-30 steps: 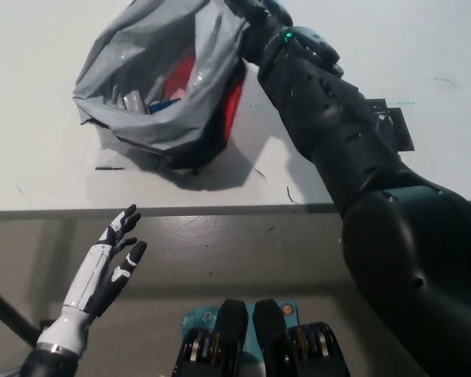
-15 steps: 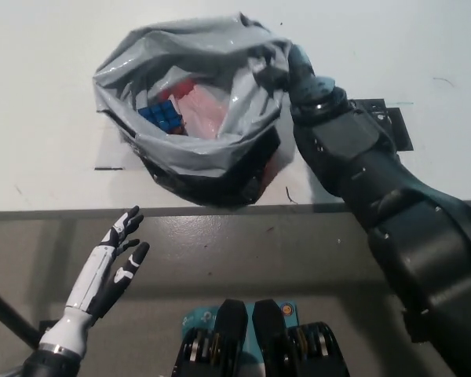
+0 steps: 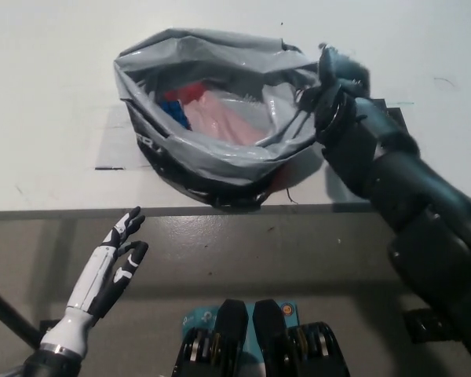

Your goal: Use the right hand to pick up a rubix's cube and place it into a plastic bag and lift the bag

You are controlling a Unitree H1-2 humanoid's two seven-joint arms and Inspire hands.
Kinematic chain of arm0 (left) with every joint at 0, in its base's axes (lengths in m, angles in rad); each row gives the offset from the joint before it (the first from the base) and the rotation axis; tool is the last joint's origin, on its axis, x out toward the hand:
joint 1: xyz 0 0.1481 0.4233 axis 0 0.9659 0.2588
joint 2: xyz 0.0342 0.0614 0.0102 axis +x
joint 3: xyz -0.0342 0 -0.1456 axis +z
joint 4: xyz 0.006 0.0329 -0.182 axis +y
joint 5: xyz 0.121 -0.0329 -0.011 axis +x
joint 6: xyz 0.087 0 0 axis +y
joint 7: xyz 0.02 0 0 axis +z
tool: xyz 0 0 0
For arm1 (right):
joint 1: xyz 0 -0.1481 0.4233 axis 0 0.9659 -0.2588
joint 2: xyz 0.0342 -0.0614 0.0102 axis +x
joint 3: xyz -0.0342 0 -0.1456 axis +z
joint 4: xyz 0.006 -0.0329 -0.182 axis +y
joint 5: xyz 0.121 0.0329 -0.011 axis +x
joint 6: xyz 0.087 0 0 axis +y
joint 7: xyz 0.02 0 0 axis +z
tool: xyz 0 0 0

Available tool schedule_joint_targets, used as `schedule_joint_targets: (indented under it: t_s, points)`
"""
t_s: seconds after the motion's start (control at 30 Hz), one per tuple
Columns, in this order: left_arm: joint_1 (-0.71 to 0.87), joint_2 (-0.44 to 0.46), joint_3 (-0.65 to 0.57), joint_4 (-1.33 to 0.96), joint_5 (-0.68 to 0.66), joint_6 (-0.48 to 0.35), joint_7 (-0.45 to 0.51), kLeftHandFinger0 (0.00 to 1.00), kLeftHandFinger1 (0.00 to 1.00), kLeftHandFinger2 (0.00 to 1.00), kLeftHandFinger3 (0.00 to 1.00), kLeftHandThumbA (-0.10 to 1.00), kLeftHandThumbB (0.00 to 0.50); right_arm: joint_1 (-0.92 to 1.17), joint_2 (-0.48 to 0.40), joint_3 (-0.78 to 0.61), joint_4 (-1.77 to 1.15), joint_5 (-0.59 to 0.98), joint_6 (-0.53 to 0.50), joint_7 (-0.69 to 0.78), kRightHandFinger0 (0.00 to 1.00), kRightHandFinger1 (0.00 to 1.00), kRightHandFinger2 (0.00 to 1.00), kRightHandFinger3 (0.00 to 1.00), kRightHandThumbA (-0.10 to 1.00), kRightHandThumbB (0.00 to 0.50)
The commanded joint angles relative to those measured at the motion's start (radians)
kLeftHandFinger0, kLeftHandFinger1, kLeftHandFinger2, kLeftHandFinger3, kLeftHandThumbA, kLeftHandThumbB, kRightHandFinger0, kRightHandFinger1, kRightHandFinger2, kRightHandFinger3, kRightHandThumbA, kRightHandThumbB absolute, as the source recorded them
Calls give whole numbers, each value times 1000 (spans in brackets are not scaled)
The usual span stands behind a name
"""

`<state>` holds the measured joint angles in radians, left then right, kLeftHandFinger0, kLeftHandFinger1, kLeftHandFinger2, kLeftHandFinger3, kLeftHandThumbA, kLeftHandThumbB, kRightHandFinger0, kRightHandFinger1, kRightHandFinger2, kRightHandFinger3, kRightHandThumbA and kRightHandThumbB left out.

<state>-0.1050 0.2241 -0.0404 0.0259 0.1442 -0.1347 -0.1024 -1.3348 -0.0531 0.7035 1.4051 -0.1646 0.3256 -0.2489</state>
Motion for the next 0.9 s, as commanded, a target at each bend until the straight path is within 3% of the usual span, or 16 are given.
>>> schedule_joint_targets:
  t_s: [0.0,0.07,0.1,0.17,0.4,0.43,0.47,0.5,0.63,0.73,0.8,0.87]
  points:
    - [-30,28,-10,-17,10,-15,-22,924,1000,1000,1000,936,144,-199,-163,93,-352,-397,144,-43,1000,1000,1000,1000,903,403]
    - [-34,27,-11,-12,10,-20,-21,923,1000,1000,1000,936,142,-167,-213,-3,-572,-364,144,18,1000,1000,1000,1000,893,404]
    - [-35,27,-11,-11,11,-22,-20,918,1000,1000,1000,936,136,-161,-226,-29,-629,-344,144,58,1000,1000,1000,1000,962,421]
    - [-36,27,-10,-13,11,-18,-20,915,1000,1000,1000,936,143,-160,-256,-73,-733,-295,144,159,1000,1000,1000,1000,1000,495]
    - [-40,32,-13,-16,11,-14,-25,927,1000,1000,1000,938,142,-148,-324,-247,-915,44,144,379,1000,1000,1000,1000,914,500]
    - [-42,32,-12,-17,11,-11,-25,928,1000,1000,1000,939,150,-137,-315,-335,-926,185,144,426,1000,1000,1000,1000,711,500]
    - [-42,32,-12,-17,10,-9,-26,928,1000,1000,1000,940,151,-132,-310,-373,-928,242,144,448,1000,1000,1000,1000,676,500]
    - [-42,32,-12,-16,6,-9,-28,933,1000,1000,1000,940,156,-133,-313,-405,-920,303,144,487,1000,1000,1000,1000,725,500]
    - [-39,29,-14,-16,0,-16,-30,939,1000,1000,1000,936,147,-117,-319,-505,-926,402,144,553,1000,1000,1000,1000,679,500]
    - [-56,35,-11,-10,14,-17,-24,920,1000,1000,1000,954,157,-80,-323,-602,-1050,409,113,487,1000,1000,1000,1000,899,500]
    - [-66,39,-5,-8,8,-9,-24,927,1000,1000,1000,951,154,-70,-310,-681,-1115,473,102,469,1000,1000,1000,1000,834,496]
    - [-66,37,-5,-9,4,-5,-26,930,1000,1000,1000,954,136,-64,-319,-766,-1153,684,141,511,1000,1000,1000,1000,791,500]
